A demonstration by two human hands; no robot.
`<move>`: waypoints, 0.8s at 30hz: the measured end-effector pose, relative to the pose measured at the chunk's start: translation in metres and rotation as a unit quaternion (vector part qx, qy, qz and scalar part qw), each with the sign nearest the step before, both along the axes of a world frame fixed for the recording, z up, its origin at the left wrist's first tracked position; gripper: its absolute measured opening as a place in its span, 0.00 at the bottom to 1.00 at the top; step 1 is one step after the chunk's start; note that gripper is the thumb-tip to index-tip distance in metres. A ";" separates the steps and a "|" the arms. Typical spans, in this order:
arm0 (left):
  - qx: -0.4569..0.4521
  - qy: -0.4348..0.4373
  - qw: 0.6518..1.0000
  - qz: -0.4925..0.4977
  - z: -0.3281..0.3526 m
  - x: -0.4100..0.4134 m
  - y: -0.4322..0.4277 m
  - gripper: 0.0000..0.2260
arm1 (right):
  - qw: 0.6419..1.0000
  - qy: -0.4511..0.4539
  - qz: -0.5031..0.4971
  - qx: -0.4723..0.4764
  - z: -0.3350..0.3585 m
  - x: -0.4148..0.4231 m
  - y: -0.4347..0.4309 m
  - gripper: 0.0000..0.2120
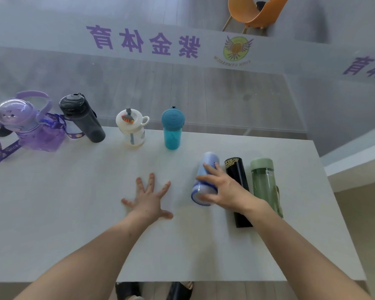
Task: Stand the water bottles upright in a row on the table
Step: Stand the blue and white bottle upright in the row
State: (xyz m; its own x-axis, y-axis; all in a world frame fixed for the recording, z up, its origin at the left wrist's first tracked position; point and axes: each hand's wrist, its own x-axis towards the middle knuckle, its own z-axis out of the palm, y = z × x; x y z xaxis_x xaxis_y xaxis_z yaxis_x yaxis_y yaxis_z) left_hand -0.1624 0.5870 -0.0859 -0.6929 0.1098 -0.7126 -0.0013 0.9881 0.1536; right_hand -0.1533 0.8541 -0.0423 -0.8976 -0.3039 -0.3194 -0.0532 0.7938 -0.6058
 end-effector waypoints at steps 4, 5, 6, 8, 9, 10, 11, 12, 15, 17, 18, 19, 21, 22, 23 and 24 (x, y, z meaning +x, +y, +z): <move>0.001 0.004 1.000 -0.001 -0.001 0.001 -0.001 0.52 | 0.989 -0.004 -0.113 -0.094 0.029 -0.027 -0.005 0.22; 0.000 0.004 1.000 -0.001 -0.002 0.001 -0.001 0.52 | 0.981 -0.007 -0.154 -0.117 0.032 -0.035 -0.005 0.20; -0.002 0.004 1.000 0.000 -0.002 0.001 0.000 0.52 | 0.971 -0.010 -0.197 -0.138 0.035 -0.042 -0.005 0.18; -0.004 0.002 1.000 0.000 -0.004 0.000 0.000 0.52 | 0.943 -0.020 -0.280 -0.177 0.039 -0.057 -0.005 0.17; -0.004 0.000 1.000 0.000 -0.005 0.000 0.001 0.52 | 0.928 -0.029 -0.312 -0.201 0.042 -0.064 -0.004 0.17; -0.005 -0.001 1.000 -0.001 -0.005 -0.001 0.001 0.53 | 0.913 -0.042 -0.336 -0.225 0.044 -0.070 -0.001 0.16; -0.007 -0.001 1.000 -0.001 -0.006 0.000 0.001 0.53 | 0.900 -0.058 -0.355 -0.246 0.048 -0.075 0.001 0.15; -0.009 -0.001 1.000 -0.002 -0.006 0.000 0.000 0.53 | 0.888 -0.077 -0.370 -0.263 0.051 -0.079 0.003 0.16; -0.006 0.001 1.000 -0.001 -0.007 -0.001 0.000 0.53 | 0.869 -0.112 -0.392 -0.282 0.052 -0.082 0.008 0.19; -0.003 0.002 1.000 -0.001 -0.007 -0.001 0.000 0.53 | 0.868 -0.109 -0.396 -0.278 0.049 -0.082 0.008 0.19; -0.002 0.002 1.000 -0.001 -0.007 -0.001 0.000 0.53 | 0.867 -0.107 -0.399 -0.278 0.047 -0.083 0.007 0.19; -0.004 0.002 1.000 -0.002 -0.007 -0.001 0.000 0.53 | 0.867 -0.102 -0.400 -0.277 0.048 -0.082 0.005 0.20; -0.008 0.005 1.000 -0.004 -0.004 -0.001 0.000 0.51 | 0.876 -0.073 -0.394 -0.268 0.045 -0.078 0.005 0.23; -0.007 0.010 1.000 -0.003 -0.003 -0.001 0.000 0.50 | 0.880 -0.047 -0.392 -0.263 0.042 -0.074 0.005 0.26; -0.005 0.018 1.000 0.000 -0.002 -0.002 0.001 0.48 | 0.883 -0.019 -0.391 -0.259 0.040 -0.069 0.005 0.33; -0.004 0.027 1.000 0.004 -0.002 -0.003 0.002 0.47 | 0.886 0.006 -0.389 -0.252 0.036 -0.063 0.005 0.42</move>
